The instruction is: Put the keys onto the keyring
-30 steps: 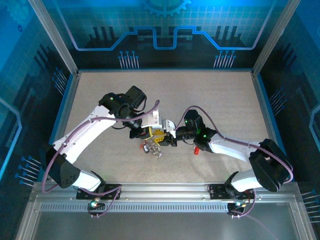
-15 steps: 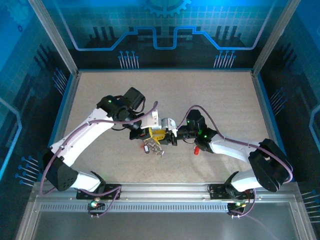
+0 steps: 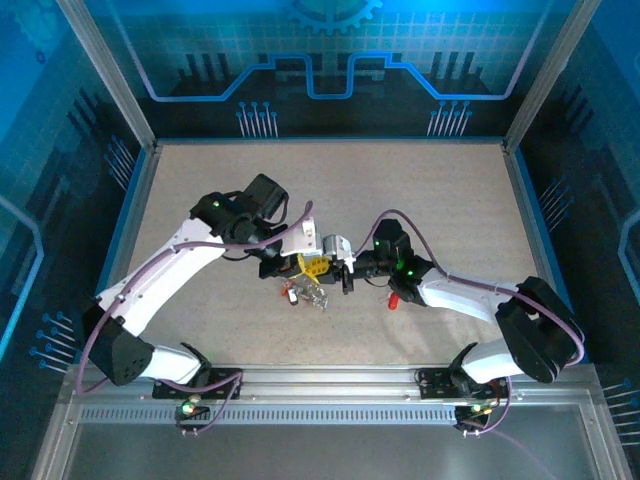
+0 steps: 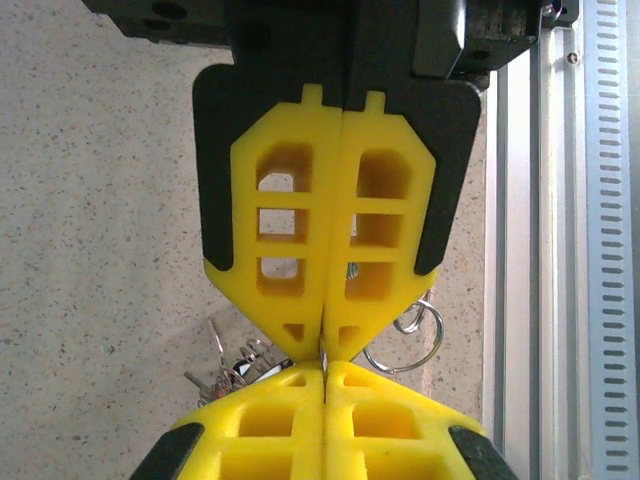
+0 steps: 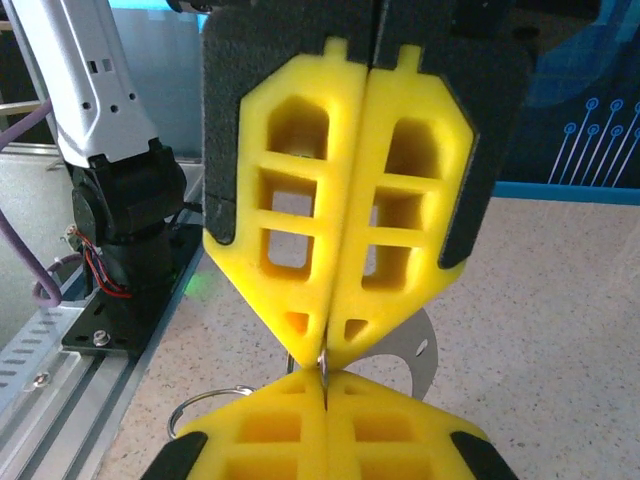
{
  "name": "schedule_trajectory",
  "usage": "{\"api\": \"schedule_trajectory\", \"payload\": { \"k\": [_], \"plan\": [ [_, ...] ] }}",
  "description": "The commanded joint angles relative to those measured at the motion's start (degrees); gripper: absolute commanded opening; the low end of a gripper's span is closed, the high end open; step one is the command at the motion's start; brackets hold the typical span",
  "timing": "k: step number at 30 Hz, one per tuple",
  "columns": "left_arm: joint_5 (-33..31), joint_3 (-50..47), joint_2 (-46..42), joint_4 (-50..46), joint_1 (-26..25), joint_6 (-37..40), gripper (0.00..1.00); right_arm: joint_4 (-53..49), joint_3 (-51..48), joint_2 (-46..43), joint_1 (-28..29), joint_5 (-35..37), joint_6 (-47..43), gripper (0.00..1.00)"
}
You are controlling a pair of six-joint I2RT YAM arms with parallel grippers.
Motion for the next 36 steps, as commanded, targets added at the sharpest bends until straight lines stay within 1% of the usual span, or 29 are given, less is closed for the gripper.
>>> {"api": "schedule_trajectory", "payload": {
  "k": [1, 3, 5, 8, 10, 12, 14, 19, 21, 25, 31, 36],
  "plan": [
    [5.2, -1.0, -3.5, 5.1, 0.4, -3.0, 0.18, 8.0, -1.4, 1.1, 0.2, 1.3, 4.0, 0.00],
    [5.6, -2.4, -6.1, 6.8, 1.6, -4.4, 0.29, 12.1, -2.3, 1.3, -0.2, 2.3, 6.8, 0.00],
    [6.7, -4.4, -9.3, 8.9, 3.9, -6.0, 0.35, 15.0, -3.1, 1.3, -0.3, 3.5, 8.6, 0.00],
    [10.0, -9.5, -14.9, 14.4, 8.2, -10.2, 0.38, 18.6, -4.1, 1.3, -0.4, 4.7, 10.6, 0.00],
    [11.5, -13.8, -18.3, 18.7, 10.4, -13.1, 0.39, 20.9, -4.7, 1.3, -0.3, 5.6, 11.6, 0.00],
    [12.4, -18.0, -20.8, 22.8, 11.7, -16.0, 0.38, 23.2, -5.0, 1.5, -0.3, 5.7, 12.3, 0.00],
    [12.9, -21.5, -22.0, 26.8, 12.1, -18.7, 0.34, 24.8, -5.2, 1.6, 0.0, 6.0, 12.4, 0.00],
    [13.4, -25.4, -21.0, 34.3, 12.1, -24.3, 0.15, 25.9, -4.8, 2.0, 0.7, 6.7, 12.4, 0.00],
    [15.6, -25.9, -20.6, 35.9, 12.1, -24.4, 0.14, 25.9, -4.8, 2.0, 0.8, 7.2, 12.5, 0.00],
    [21.6, -26.4, -19.4, 36.5, 12.1, -24.0, 0.18, 25.6, -4.8, 1.9, 0.9, 8.0, 12.4, 0.00],
    [30.4, -25.5, -17.1, 34.4, 11.5, -22.5, 0.14, 25.3, -4.5, 2.1, 0.9, 9.0, 12.1, 0.00],
    [31.4, -25.9, -16.5, 31.7, 9.4, -20.6, 0.15, 25.5, -4.2, 2.2, 1.0, 9.8, 12.0, 0.00]
  ]
}}
